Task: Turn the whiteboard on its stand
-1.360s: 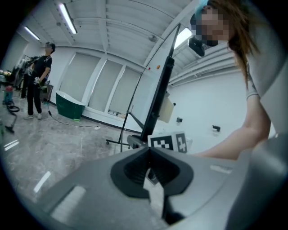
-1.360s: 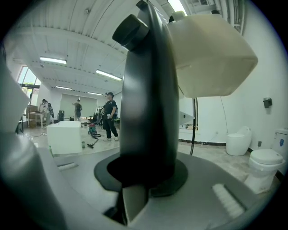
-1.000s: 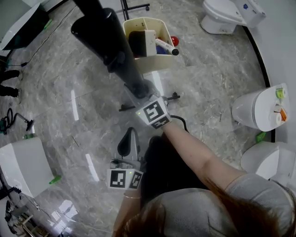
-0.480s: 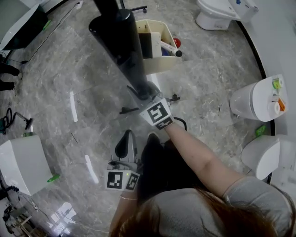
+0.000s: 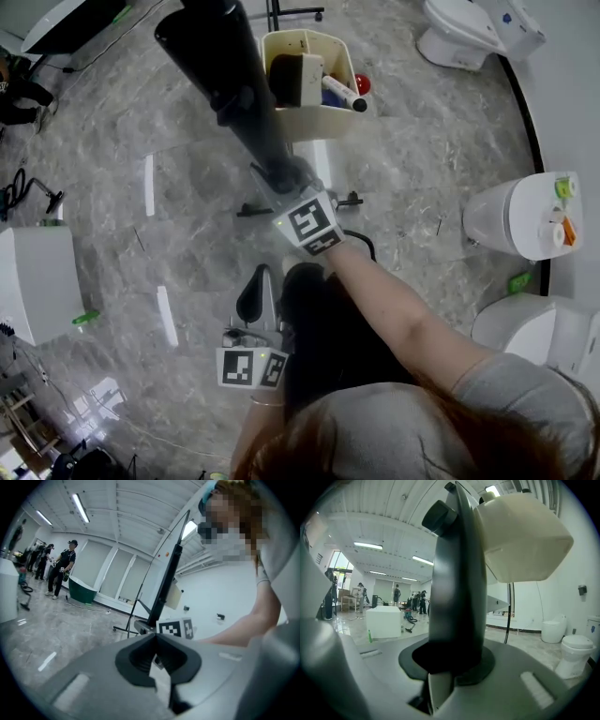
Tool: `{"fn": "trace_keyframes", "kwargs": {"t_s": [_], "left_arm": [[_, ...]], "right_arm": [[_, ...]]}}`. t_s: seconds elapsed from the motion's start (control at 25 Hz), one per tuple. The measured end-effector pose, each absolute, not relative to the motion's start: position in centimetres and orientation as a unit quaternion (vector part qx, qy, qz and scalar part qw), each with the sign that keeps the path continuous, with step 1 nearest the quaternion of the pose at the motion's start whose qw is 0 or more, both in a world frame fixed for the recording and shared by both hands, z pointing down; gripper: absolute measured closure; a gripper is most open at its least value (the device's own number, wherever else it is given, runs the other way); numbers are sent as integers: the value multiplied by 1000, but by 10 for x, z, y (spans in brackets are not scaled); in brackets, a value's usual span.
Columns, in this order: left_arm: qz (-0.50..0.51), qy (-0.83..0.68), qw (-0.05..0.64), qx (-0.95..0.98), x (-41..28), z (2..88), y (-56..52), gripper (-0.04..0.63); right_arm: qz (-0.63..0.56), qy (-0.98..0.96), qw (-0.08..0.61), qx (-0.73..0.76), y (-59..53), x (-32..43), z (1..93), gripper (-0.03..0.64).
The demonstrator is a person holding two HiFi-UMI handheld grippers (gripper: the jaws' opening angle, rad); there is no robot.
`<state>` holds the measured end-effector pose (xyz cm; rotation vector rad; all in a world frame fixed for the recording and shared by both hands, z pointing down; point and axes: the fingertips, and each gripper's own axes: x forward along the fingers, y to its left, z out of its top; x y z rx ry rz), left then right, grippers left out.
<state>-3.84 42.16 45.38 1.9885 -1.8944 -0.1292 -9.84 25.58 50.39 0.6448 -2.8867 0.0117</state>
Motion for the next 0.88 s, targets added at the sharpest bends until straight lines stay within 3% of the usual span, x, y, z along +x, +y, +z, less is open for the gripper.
{"fn": "trace_keyframes", "kwargs": {"t_s": [0.72,0.88], "left_arm": [[-16,-619,185,763,-41,447,478,597],[-8,-627,181,758,-43,444,500,597]], "right_arm": [[8,-968,87,236,308,-85,503,542],[8,-962,103,251,316,-71,507,488]]}}
